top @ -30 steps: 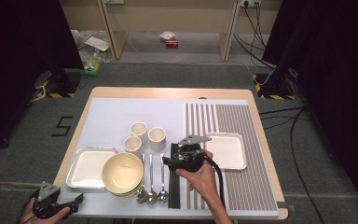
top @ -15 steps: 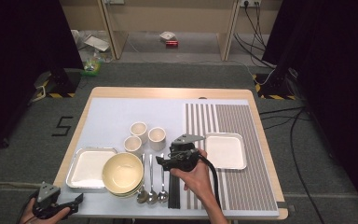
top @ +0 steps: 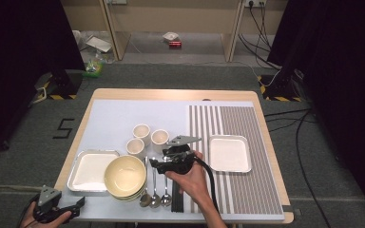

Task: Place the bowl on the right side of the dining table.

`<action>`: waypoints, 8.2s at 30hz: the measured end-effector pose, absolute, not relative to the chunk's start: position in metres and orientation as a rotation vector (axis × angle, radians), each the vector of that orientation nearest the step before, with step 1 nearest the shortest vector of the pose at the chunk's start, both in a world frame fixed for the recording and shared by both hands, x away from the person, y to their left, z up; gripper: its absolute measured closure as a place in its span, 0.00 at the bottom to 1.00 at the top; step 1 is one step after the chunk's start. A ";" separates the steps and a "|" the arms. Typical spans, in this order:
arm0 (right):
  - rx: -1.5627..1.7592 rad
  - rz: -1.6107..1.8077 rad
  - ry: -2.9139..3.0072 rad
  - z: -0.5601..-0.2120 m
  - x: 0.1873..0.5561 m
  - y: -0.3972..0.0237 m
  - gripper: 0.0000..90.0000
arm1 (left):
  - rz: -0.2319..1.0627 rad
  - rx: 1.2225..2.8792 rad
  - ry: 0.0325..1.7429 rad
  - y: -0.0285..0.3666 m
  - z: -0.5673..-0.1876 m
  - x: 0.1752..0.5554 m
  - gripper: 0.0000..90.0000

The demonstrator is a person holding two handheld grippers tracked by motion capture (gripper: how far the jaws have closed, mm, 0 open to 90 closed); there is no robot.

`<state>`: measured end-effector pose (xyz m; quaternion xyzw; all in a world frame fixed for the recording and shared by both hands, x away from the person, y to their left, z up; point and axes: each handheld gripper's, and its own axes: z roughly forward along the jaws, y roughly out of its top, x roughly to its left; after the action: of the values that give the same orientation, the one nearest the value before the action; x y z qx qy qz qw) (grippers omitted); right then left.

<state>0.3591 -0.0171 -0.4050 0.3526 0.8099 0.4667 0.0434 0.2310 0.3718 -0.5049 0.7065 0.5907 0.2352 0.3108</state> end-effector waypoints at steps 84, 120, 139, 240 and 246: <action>0.628 1.220 2.561 -0.409 0.355 0.062 0.93 | 0.647 1.919 1.518 0.359 -0.473 0.215 0.17; 0.554 1.144 2.515 -0.393 0.346 0.069 0.92 | 0.573 1.841 1.269 0.282 -0.430 0.218 0.16; 0.688 1.037 2.656 -0.395 0.359 0.075 0.87 | 0.593 1.835 1.302 0.279 -0.430 0.220 0.11; 0.709 1.243 2.649 -0.371 0.369 0.056 0.92 | 0.586 1.877 1.308 0.303 -0.463 0.207 0.16; 0.735 1.278 2.606 -0.357 0.372 0.036 0.92 | 0.592 1.897 1.348 0.310 -0.472 0.207 0.17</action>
<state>0.3724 0.0363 -0.3570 0.2448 0.8680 0.4258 0.0738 0.2067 0.3095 -0.4724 0.7364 0.5233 0.2299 0.3620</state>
